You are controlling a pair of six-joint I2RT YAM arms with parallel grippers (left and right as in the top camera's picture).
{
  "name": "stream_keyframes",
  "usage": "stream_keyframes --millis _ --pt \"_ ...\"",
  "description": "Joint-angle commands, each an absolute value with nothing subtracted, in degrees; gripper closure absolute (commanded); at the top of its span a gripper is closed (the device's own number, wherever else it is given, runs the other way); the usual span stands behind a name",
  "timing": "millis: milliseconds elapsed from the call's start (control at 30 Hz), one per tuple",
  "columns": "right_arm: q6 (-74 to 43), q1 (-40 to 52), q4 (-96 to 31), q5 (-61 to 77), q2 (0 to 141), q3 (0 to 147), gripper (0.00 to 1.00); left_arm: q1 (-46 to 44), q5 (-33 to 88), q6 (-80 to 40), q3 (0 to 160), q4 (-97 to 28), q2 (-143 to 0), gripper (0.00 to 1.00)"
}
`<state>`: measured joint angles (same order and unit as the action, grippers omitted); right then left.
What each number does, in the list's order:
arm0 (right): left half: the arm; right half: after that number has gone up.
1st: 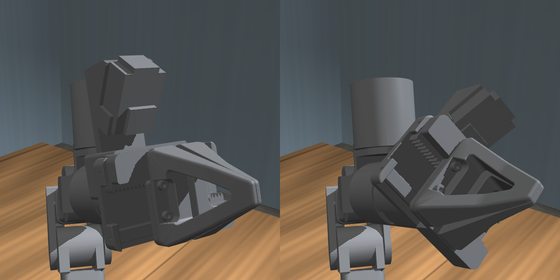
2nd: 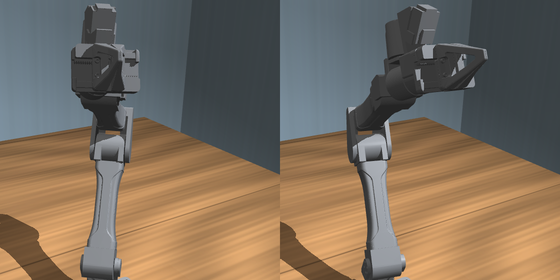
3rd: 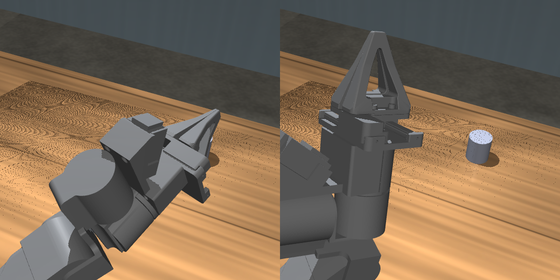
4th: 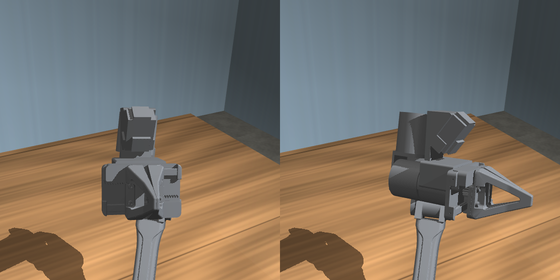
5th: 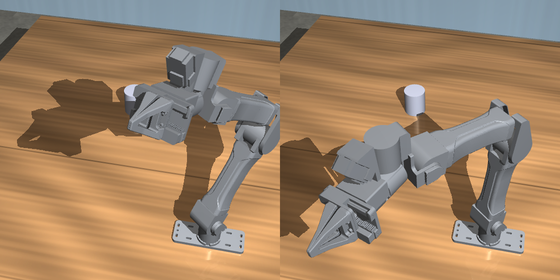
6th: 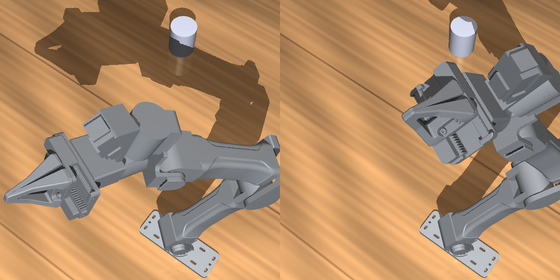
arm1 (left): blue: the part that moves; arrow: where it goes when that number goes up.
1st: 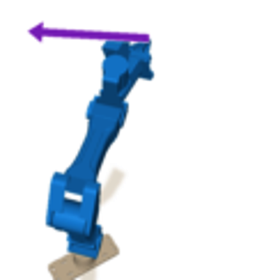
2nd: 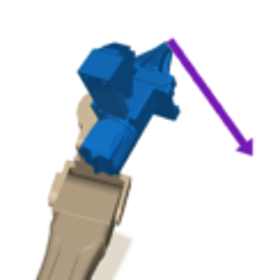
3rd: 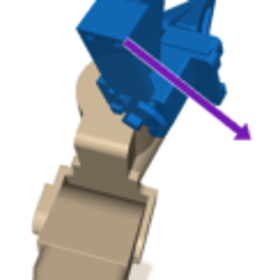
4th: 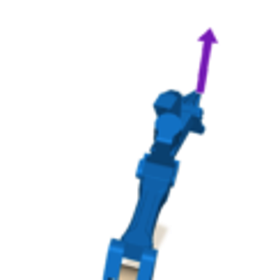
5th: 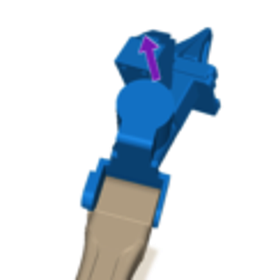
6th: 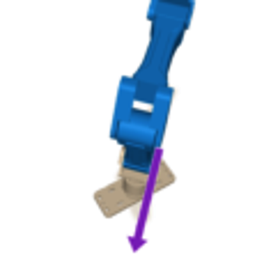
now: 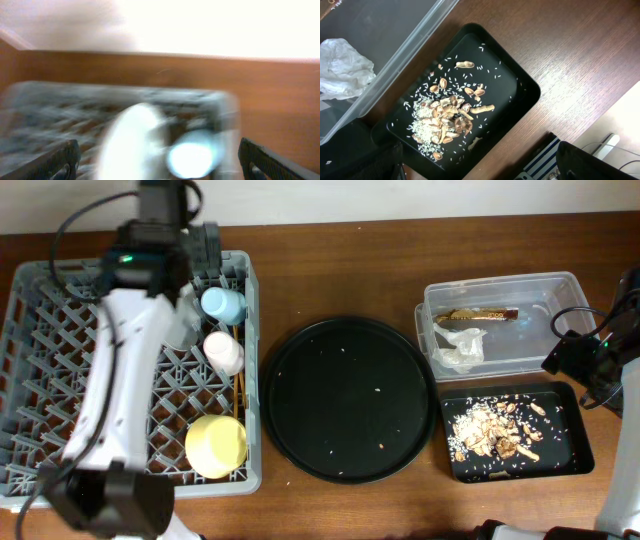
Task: Sort waste into correct bins and load items into the dishwasher rack
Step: 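Lift the white plate and stand it upright at the rack's back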
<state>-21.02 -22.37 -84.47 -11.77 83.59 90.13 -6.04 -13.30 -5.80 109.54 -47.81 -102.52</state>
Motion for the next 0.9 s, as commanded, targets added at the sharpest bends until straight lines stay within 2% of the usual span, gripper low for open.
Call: stream_keyframes --millis 0,633,733,867 --pt "-21.32 -22.57 -84.64 -12.69 83.74 90.54 0.01 -3.22 12.8 -17.65 110.96 -45.45 -99.44 0.01" --pt "-21.32 -22.46 -84.64 -12.69 83.57 90.28 0.01 -0.84 10.26 -17.76 110.83 -46.37 -99.46 0.01" --pt "-21.32 -20.62 -84.62 -12.69 78.3 90.28 0.01 -0.84 10.26 -17.76 110.83 -46.37 -99.46 0.01" --pt "-19.77 -12.69 -83.59 -15.59 66.32 90.28 0.01 -0.84 10.26 -17.76 110.83 -46.37 -99.46 0.01"
